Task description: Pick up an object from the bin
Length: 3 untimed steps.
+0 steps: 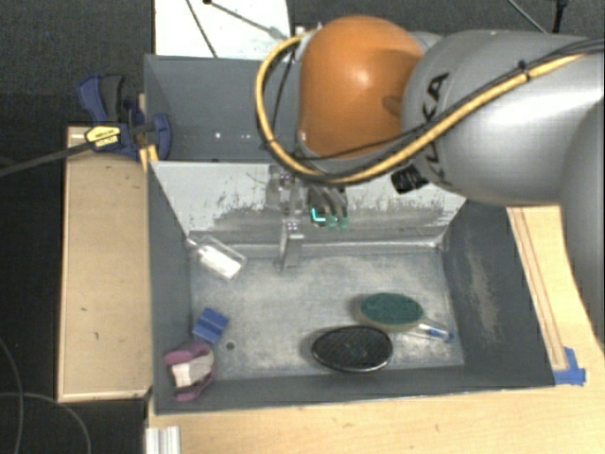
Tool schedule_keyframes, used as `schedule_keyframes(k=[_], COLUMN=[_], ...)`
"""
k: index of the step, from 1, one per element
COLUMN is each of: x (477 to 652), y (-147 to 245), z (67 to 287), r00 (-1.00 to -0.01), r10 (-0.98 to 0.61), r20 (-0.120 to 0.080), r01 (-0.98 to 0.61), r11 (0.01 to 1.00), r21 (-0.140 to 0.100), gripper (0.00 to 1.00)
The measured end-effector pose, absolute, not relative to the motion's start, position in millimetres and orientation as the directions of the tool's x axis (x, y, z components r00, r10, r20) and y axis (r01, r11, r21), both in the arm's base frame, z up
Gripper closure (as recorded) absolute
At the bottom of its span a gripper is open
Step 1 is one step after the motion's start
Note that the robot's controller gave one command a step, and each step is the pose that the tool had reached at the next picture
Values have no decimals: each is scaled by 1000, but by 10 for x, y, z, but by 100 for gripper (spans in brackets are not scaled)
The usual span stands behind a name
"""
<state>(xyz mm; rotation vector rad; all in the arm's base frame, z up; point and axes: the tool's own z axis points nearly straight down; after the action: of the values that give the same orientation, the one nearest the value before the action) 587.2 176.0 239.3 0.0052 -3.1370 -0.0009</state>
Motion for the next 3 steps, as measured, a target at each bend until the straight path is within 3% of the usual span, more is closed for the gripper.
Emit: schedule_keyframes(k=[1,2,3], x=[5797,5883,5835], y=[2382,2432,2414], z=[718,1022,1004], r00=[-964,-941,-858], r10=[267,339,514], r20=[-6,-4,1], r01=[267,339,514], r11=[964,941,858], r21=[3,4,0], gripper=[0,0,0])
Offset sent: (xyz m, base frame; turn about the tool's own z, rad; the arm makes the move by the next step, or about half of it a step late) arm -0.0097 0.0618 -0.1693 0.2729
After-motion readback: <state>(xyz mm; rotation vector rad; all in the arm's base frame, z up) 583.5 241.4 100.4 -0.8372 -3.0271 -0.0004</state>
